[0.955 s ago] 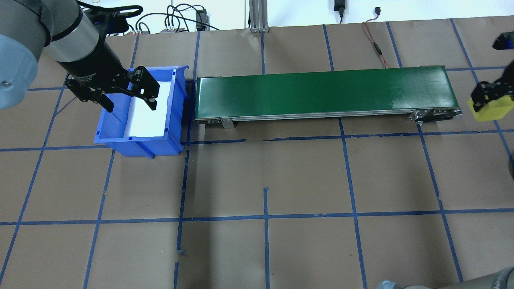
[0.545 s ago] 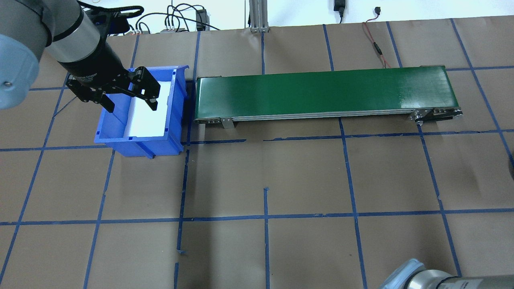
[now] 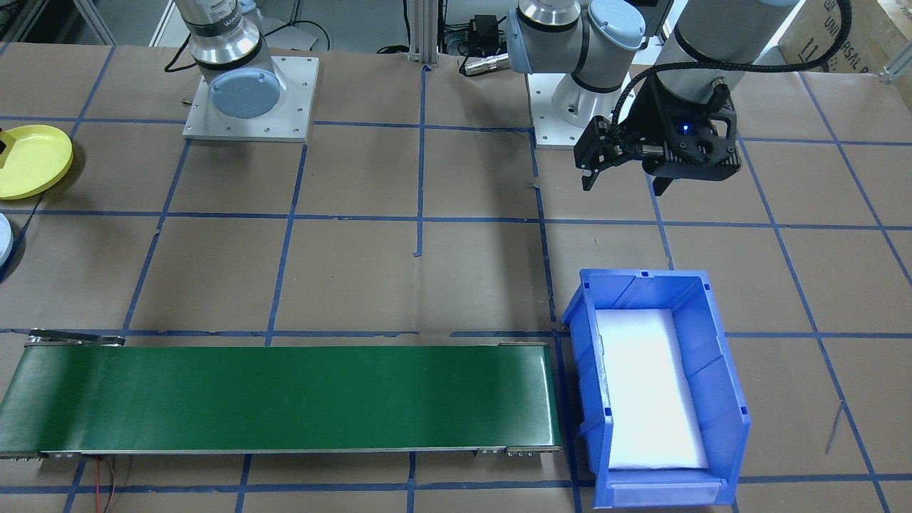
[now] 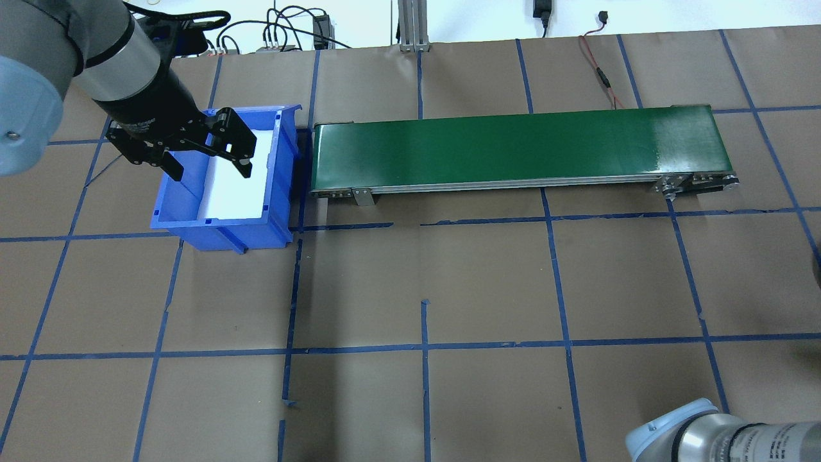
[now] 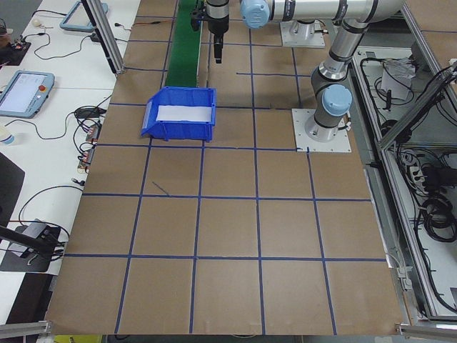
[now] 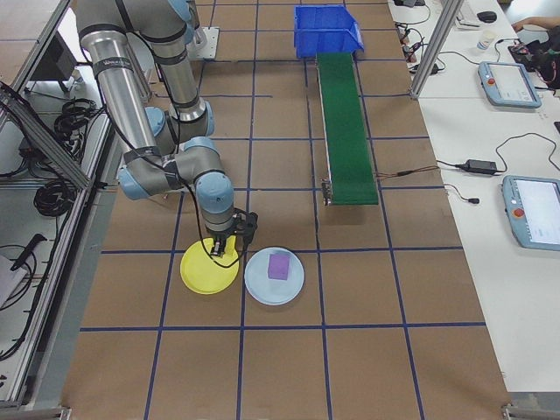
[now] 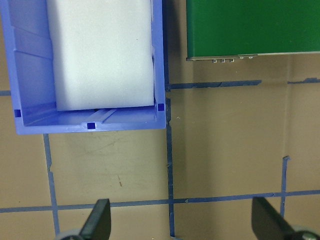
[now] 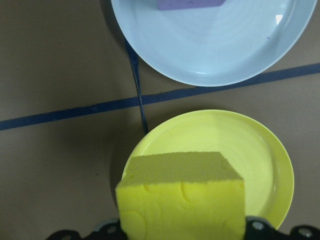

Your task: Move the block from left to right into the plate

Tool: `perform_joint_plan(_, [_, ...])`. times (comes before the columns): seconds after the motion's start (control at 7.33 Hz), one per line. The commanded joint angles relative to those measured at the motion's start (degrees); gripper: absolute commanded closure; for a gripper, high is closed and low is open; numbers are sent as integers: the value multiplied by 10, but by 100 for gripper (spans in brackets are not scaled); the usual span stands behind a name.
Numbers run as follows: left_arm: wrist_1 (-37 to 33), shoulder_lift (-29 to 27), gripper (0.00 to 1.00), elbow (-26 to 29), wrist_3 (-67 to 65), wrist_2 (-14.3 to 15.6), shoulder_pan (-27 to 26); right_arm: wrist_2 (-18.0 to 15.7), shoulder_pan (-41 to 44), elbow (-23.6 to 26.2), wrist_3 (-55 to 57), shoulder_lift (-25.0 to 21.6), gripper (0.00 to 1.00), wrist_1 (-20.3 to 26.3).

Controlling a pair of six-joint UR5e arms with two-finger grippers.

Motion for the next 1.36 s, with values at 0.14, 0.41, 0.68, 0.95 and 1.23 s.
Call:
perform_joint_plan(0.14, [0,0,0,0,0,1,0,1,-18,22,-10,33,24,-34])
perform_joint_plan(0.41, [-1,0,0,0,0,1,0,-3,-19,18,-3,41,0,-30])
perform_joint_plan(0.68, [-1,0,0,0,0,0,0,-18,-10,9,29,31,0,-22])
perform_joint_plan(0.95, [-1,0,0,0,0,0,0,-20,104,-12,107,29,0,-20])
perform_joint_plan(1.23, [-1,0,0,0,0,0,0,-12,262,-85,272,29,0,98])
